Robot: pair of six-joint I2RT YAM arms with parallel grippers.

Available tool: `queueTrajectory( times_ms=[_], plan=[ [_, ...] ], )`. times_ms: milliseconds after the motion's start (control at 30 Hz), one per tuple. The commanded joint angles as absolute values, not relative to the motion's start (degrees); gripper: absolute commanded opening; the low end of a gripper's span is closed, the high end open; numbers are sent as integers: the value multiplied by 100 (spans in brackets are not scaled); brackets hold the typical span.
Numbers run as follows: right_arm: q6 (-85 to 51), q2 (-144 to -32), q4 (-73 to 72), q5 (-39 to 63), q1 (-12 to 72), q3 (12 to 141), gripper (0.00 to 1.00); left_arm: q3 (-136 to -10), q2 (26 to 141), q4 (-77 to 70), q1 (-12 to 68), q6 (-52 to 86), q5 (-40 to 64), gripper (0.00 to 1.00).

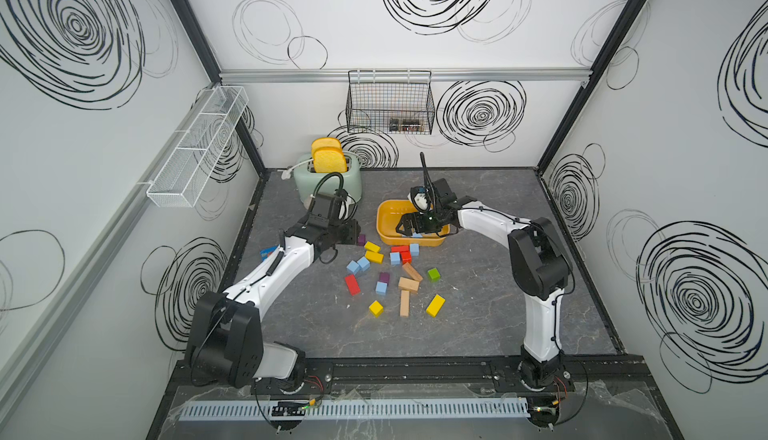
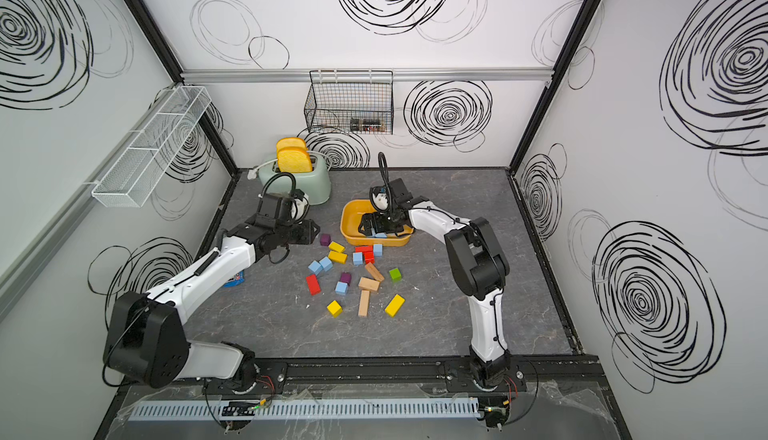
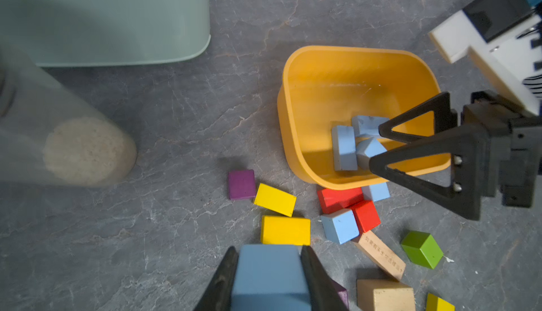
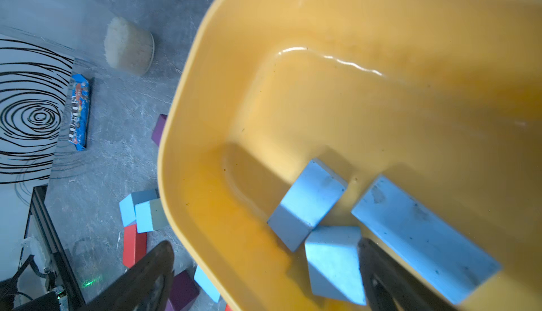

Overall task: Pick out the blue building blocks
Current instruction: Adjust the building blocks in the storage box.

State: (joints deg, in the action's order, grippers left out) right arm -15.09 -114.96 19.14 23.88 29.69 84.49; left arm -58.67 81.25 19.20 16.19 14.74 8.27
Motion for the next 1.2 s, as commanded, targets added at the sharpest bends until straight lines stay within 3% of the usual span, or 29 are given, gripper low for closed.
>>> queueTrajectory(
  times_ms=[0,733,1167],
  plan=[
    [-1539,-10855,1536,2337,2905,8236,98,-6280,8283,1669,1759,1282,931,0],
    [-1798,-8630,917,1971,2353,5787,98,-8134,10577,1356,2757,959,973,0],
    [-1732,-8038,940,1876,2335,5185,98,-9202,11922,1468,2937,1107,526,0]
  ],
)
